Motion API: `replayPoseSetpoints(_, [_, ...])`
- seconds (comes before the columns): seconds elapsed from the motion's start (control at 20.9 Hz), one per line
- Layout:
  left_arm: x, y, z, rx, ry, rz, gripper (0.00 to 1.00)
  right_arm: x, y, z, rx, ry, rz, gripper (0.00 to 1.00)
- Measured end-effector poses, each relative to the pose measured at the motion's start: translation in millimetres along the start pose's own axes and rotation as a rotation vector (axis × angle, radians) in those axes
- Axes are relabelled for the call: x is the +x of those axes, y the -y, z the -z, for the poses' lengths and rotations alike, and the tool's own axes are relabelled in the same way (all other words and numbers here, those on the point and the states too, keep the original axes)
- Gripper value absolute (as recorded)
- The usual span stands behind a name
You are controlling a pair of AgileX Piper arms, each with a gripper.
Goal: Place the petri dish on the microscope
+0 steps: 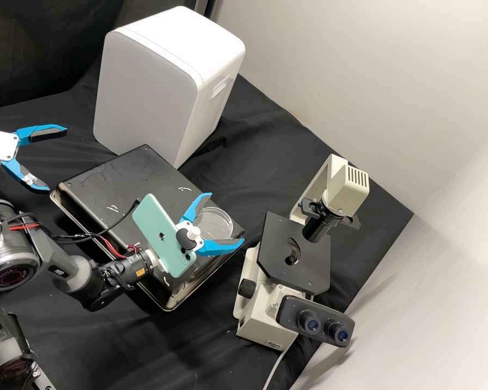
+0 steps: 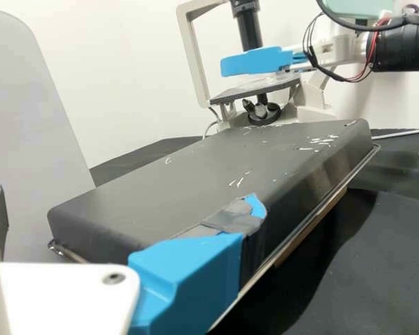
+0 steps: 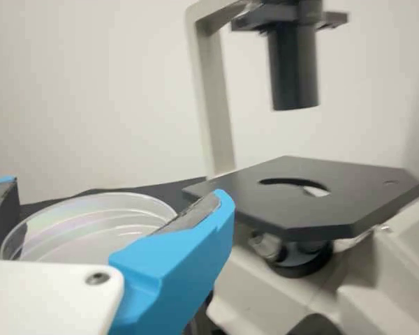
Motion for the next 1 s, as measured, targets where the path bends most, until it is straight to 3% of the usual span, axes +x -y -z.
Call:
replayPoseSetpoints(0.24, [0.0, 0.0, 0.0, 0.000, 0.000, 0.000, 1.00, 0.8, -0.6, -1.2, 0.021, 0.004, -0.003, 0.00])
replayPoseSetpoints(0.43, [0.7, 1.8, 0.2, -0.004, 0.000, 0.009, 1.00, 4.4, 0.6, -5.2, 0.018, 0.016, 0.005, 0.00])
replayPoseSetpoints(0.62, [0.7, 1.8, 0.4, -0.005, -0.001, 0.009, 1.00, 17.3, -2.4, -12.9, 0.016, 0.035, -0.010, 0.00])
replayPoseSetpoints(1.0, [2.1, 4.2, -0.4, -0.019, -0.008, 0.021, 1.00, 39.0, -23.6, -32.0, 0.001, 0.087, -0.080, 0.00])
